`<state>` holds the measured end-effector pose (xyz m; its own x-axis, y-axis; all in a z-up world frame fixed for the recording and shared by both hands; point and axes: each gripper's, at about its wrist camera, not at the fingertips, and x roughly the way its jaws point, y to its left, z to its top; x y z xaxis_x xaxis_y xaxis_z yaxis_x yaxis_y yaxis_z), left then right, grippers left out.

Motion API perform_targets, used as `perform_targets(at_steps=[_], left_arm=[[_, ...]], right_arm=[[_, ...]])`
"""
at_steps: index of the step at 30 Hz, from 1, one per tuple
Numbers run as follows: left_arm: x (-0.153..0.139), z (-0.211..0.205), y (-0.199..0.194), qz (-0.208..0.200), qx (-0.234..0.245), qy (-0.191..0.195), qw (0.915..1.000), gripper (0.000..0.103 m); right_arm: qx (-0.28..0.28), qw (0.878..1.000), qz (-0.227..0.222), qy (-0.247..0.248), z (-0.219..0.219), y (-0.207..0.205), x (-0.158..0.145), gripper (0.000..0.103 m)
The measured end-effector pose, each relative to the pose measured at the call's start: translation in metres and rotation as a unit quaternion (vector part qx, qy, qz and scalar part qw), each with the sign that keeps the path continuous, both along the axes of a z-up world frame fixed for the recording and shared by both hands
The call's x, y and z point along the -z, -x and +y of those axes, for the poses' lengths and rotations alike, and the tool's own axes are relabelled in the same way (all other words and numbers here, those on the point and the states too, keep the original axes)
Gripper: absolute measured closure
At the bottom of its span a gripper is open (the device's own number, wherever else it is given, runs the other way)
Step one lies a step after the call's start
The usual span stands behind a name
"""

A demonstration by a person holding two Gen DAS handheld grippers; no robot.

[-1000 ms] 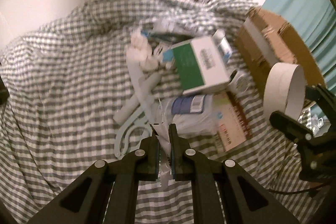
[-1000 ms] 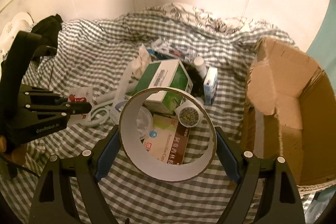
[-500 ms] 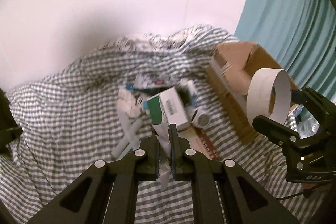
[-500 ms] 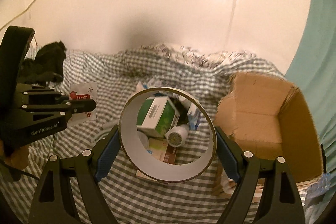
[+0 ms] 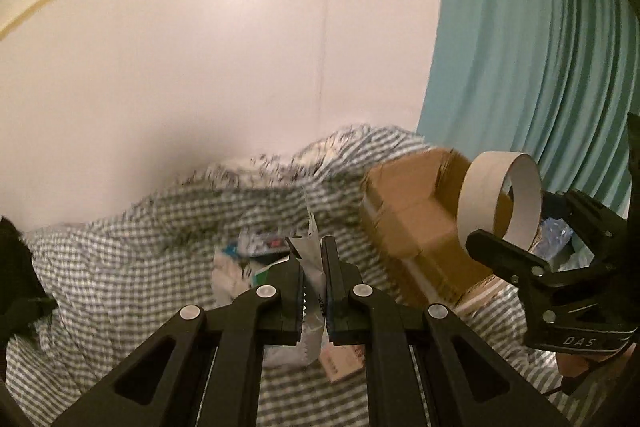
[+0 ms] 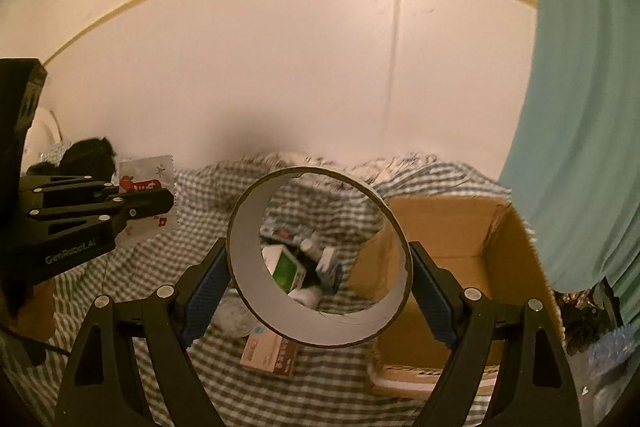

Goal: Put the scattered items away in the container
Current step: 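Carry the sachet and tape roll into the cardboard box and release both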

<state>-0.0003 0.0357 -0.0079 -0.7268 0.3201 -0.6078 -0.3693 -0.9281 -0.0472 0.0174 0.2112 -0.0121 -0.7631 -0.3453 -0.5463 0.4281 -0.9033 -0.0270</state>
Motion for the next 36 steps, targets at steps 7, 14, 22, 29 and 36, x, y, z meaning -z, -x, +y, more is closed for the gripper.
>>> perform_targets(at_steps=[7, 14, 22, 29, 36], left_arm=[[-0.012, 0.028, 0.009, 0.008, 0.029, -0.015, 0.9994, 0.095], [-0.001, 0.059, 0.025, 0.001, 0.055, -0.016, 0.9983, 0.095], [0.021, 0.099, 0.039, -0.007, 0.092, -0.014, 0.9957, 0.095], [0.047, 0.137, 0.057, -0.025, 0.117, -0.016, 0.9927, 0.095], [0.074, 0.178, 0.072, -0.051, 0.139, -0.014, 0.9889, 0.095]], right_arm=[[0.026, 0.999, 0.026, 0.010, 0.021, 0.000, -0.016, 0.018], [0.057, 0.997, 0.042, 0.005, 0.043, 0.007, -0.018, 0.018], [0.099, 0.994, 0.037, -0.001, 0.072, 0.025, -0.009, 0.018], [0.128, 0.992, 0.012, -0.009, 0.098, 0.046, 0.011, 0.018], [0.151, 0.988, -0.013, -0.014, 0.124, 0.076, 0.031, 0.018]])
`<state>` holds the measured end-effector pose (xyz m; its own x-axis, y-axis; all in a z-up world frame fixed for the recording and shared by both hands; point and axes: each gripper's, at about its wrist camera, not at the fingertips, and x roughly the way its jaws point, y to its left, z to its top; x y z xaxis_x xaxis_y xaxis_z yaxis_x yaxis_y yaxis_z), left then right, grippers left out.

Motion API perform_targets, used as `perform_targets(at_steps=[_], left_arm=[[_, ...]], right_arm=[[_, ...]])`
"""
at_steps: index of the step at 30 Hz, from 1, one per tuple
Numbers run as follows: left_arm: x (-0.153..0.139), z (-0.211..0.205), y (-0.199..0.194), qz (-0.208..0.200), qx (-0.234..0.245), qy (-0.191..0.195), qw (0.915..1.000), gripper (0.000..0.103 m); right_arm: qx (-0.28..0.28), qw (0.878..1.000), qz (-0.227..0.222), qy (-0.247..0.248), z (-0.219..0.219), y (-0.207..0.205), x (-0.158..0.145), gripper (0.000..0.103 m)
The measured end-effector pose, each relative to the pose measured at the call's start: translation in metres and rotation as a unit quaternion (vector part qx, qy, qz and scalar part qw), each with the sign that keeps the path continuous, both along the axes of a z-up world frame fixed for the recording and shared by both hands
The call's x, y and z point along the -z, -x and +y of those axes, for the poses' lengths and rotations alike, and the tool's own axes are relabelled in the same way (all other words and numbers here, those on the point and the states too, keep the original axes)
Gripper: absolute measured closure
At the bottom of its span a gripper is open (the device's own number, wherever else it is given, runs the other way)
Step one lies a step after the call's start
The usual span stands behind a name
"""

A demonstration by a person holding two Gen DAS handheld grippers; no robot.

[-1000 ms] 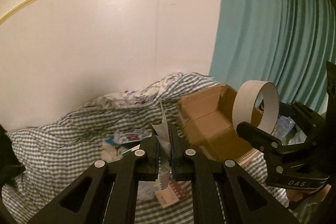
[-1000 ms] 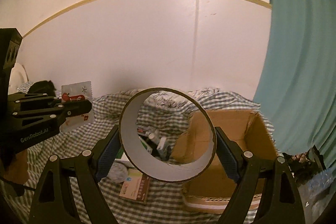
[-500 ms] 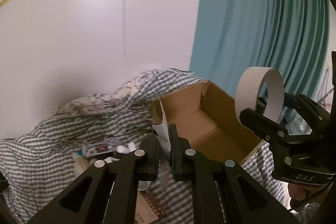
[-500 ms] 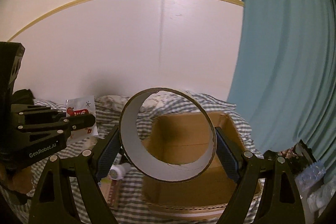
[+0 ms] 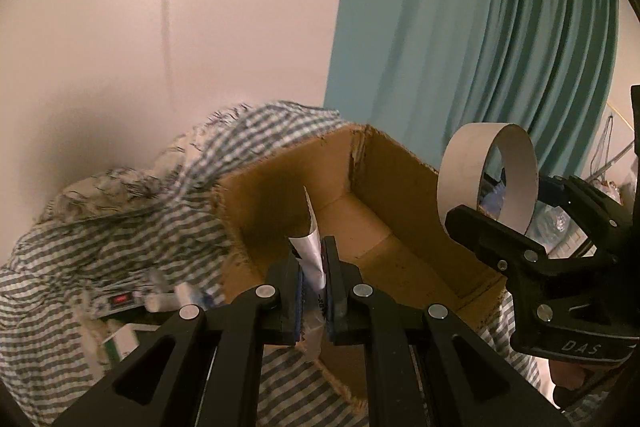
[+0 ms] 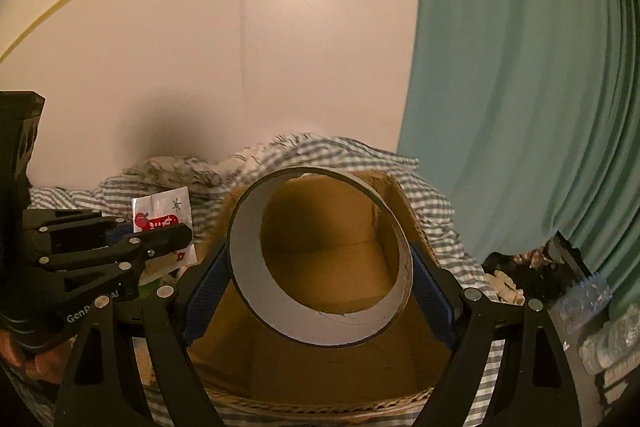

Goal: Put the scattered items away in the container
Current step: 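Carry the sachet and tape roll into the cardboard box and release both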

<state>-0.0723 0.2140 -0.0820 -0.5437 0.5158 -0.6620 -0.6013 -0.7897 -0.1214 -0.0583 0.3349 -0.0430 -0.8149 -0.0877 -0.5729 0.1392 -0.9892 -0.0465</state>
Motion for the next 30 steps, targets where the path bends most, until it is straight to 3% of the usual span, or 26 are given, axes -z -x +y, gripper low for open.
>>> perform_targets(at_steps=[17, 18, 19, 22, 23, 30], left_arm=[[0.061, 0.044, 0.035, -0.068, 0.027, 0.023, 0.9970, 0.091], [0.060, 0.043, 0.035, -0.067, 0.026, 0.023, 0.9971, 0.088], [0.057, 0.042, 0.033, -0.059, 0.025, 0.023, 0.9977, 0.077], [0.046, 0.036, 0.028, -0.024, 0.010, 0.024, 0.9994, 0.030], [0.042, 0.033, 0.028, -0.016, 0.004, 0.019, 0.9997, 0.022], [0.014, 0.019, 0.022, 0.013, -0.004, 0.003, 0.9999, 0.020]], right_arm=[[0.029, 0.997, -0.072, -0.003, 0.038, 0.040, 0.054, 0.018], [0.032, 0.997, -0.072, -0.005, 0.039, 0.040, 0.054, 0.018], [0.035, 0.997, -0.072, -0.006, 0.041, 0.040, 0.054, 0.018], [0.042, 0.997, -0.068, -0.002, 0.042, 0.039, 0.049, 0.017], [0.045, 0.997, -0.065, -0.003, 0.042, 0.038, 0.048, 0.015], [0.054, 0.998, -0.023, 0.002, 0.042, 0.025, 0.021, 0.011]])
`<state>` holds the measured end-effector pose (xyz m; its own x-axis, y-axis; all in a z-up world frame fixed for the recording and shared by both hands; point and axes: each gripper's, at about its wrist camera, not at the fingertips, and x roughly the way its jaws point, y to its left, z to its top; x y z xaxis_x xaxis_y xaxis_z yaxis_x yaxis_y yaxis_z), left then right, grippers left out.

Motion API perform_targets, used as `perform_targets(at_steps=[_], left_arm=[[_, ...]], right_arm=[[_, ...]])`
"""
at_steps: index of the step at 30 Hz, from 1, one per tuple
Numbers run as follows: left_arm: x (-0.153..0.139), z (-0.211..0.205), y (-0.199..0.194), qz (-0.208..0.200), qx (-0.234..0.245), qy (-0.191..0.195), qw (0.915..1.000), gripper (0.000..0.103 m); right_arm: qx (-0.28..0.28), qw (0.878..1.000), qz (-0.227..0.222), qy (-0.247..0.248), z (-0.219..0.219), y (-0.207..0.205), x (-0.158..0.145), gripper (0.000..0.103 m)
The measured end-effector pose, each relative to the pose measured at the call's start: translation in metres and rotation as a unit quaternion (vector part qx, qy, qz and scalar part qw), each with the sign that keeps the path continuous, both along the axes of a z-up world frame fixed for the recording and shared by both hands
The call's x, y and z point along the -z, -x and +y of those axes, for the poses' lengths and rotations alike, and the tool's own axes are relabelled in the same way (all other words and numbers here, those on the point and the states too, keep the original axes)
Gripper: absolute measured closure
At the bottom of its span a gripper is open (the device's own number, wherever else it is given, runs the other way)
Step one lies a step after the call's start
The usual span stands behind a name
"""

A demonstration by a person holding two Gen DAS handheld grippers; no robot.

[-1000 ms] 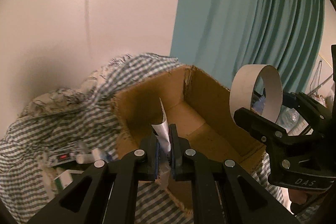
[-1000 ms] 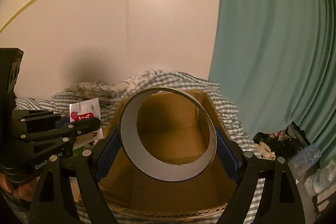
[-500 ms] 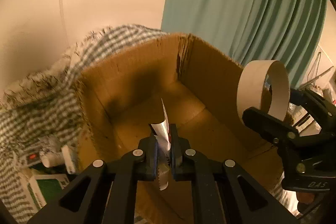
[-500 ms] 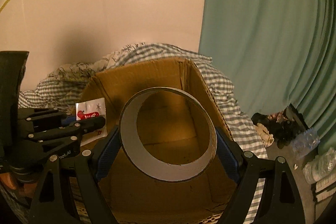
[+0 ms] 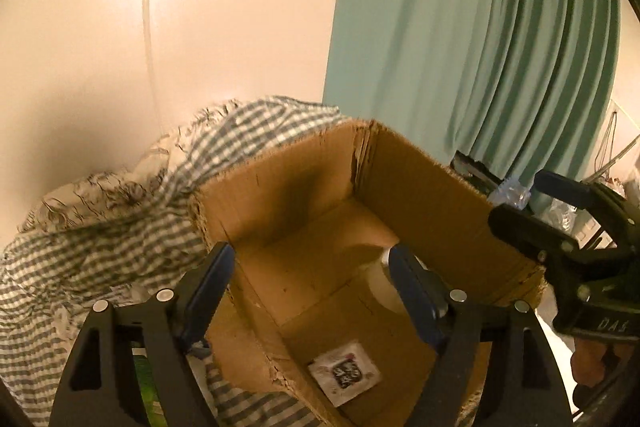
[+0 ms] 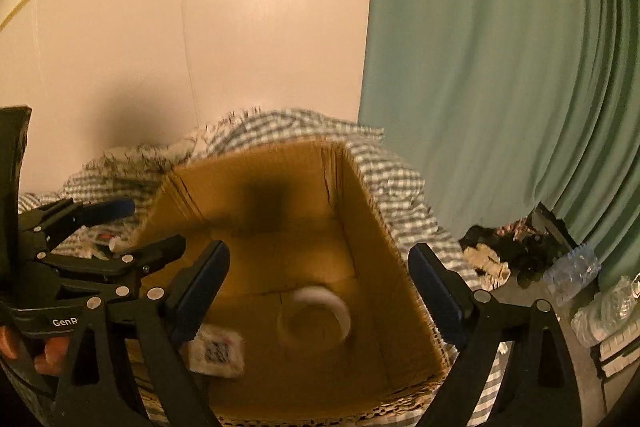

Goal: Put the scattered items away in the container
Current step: 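Carry the sachet and tape roll into the cardboard box and release both, then withdraw both tools from the box back toward the items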

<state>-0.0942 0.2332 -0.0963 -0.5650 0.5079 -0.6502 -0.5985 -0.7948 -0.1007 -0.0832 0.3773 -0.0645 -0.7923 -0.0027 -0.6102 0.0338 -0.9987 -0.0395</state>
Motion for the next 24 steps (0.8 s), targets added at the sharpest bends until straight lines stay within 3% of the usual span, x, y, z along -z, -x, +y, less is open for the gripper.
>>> perform_targets(at_steps=[7, 14, 24], left_arm=[[-0.028, -0.023, -0.017, 0.033, -0.014, -0.015, 0.9993, 0.005], [-0.059, -0.047, -0.033, 0.060, -0.026, -0.028, 0.9975, 0.000], [-0.097, -0.087, -0.058, 0.082, -0.080, -0.038, 0.9926, 0.000]], right_arm=[[0.011, 0.999, 0.040, 0.019, 0.003, -0.014, -0.033, 0.009], [0.008, 0.996, 0.080, 0.024, -0.006, -0.033, -0.063, 0.004], [-0.005, 0.994, 0.109, 0.023, -0.028, -0.060, -0.092, 0.000]])
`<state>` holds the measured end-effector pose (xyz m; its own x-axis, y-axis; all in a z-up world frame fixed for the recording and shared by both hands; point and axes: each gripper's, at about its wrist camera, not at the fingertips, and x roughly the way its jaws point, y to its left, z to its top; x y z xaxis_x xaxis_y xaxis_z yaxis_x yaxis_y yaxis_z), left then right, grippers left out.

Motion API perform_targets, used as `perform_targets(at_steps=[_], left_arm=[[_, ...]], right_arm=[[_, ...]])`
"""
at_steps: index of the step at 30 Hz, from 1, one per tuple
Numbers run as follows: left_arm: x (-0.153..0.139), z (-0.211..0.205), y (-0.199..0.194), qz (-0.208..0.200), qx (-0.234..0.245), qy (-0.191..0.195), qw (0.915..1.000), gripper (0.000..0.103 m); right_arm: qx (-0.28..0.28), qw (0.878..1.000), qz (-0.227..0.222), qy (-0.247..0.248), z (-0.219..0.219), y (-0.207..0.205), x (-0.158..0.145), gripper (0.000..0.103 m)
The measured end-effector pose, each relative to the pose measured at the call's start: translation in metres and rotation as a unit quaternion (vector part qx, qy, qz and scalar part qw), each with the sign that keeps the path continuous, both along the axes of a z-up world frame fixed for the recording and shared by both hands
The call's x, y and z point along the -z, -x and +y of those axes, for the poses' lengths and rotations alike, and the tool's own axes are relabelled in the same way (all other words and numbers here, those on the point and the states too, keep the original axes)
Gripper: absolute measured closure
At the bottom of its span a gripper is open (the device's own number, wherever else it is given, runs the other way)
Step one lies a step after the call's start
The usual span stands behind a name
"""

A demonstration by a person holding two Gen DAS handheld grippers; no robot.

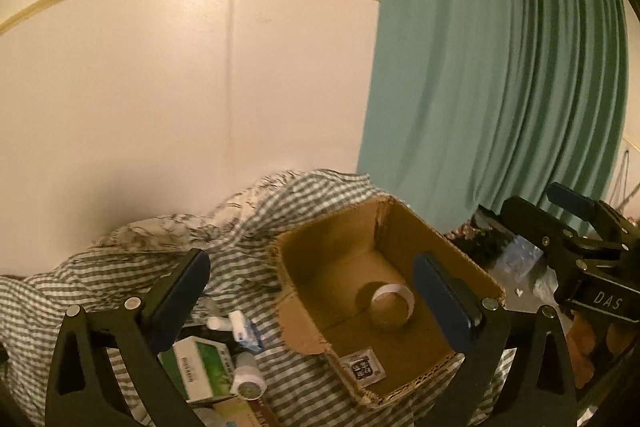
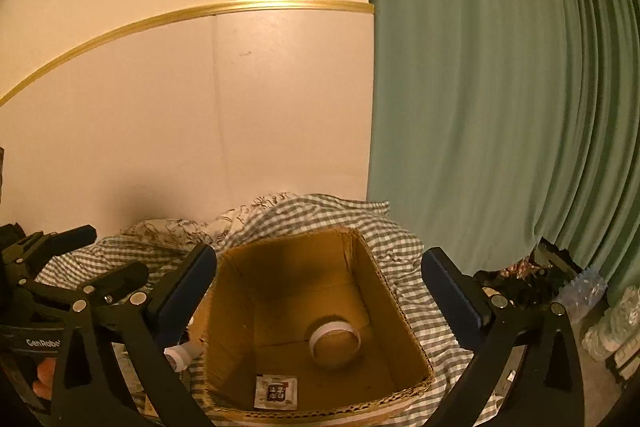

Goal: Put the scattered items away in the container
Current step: 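Withdraw both tools from the box back toward the items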

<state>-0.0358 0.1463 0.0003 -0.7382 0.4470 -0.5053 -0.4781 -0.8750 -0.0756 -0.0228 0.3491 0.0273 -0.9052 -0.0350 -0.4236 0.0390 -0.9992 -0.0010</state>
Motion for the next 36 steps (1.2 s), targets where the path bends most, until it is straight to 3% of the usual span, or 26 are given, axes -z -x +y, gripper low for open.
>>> perform_targets(at_steps=[13, 21, 28, 36], left_arm=[[-0.032, -0.061, -0.022, 0.013, -0.094, 0.003, 0.9955, 0.000], [-0.044, -0.099, -0.038, 0.030, -0.124, 0.013, 0.9918, 0.000], [-0.048, -0.136, -0.045, 0.039, -0.170, 0.018, 0.9846, 0.000], [-0.047, -0.162, -0.049, 0.052, -0.184, 0.039, 0.9808, 0.000]], right_arm=[[-0.009, 0.999, 0.031, -0.025, -0.040, -0.034, -0.028, 0.000], [-0.028, 0.998, 0.046, -0.030, -0.066, -0.051, -0.038, 0.000], [-0.048, 0.997, 0.052, -0.030, -0.092, -0.062, -0.046, 0.000], [-0.061, 0.996, 0.057, -0.031, -0.114, -0.066, -0.045, 0.000]])
